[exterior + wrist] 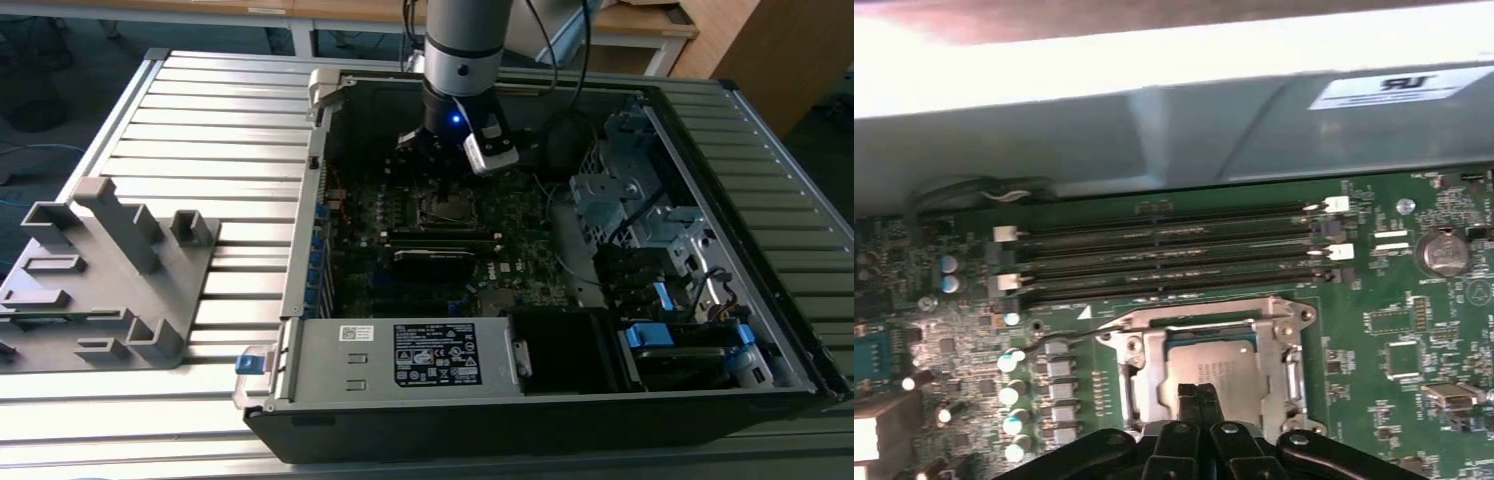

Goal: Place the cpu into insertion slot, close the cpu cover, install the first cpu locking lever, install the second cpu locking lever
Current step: 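Close the cpu cover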

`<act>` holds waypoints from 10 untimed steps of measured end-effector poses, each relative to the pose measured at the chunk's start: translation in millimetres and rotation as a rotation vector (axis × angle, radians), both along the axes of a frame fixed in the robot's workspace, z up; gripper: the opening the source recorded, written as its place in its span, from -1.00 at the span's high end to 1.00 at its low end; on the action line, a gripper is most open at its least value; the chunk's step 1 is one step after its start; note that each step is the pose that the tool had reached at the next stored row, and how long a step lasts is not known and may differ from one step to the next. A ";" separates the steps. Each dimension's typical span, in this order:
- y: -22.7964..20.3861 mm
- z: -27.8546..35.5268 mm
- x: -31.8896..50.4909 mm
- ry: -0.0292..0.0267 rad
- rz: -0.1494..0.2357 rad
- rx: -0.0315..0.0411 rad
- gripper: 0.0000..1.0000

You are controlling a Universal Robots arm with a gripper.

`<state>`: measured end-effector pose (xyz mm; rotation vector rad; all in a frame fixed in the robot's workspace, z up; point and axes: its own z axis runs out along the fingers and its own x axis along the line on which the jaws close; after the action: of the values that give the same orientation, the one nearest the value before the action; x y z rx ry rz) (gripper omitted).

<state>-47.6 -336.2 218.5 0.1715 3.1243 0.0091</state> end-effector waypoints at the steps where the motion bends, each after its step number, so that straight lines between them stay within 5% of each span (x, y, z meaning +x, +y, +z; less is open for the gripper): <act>1: 0.0 0.0 1.3 0.0000 0.000 0.0000 0.80; 5: 0.0 0.0 1.9 -0.0013 0.000 -0.0001 0.80; 8: 0.1 -0.4 1.8 -0.0250 0.000 0.0001 0.80; 10: 0.0 -0.6 1.8 -0.0269 -0.009 0.0000 0.80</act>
<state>-45.8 -336.1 217.9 0.1834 3.0967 0.0112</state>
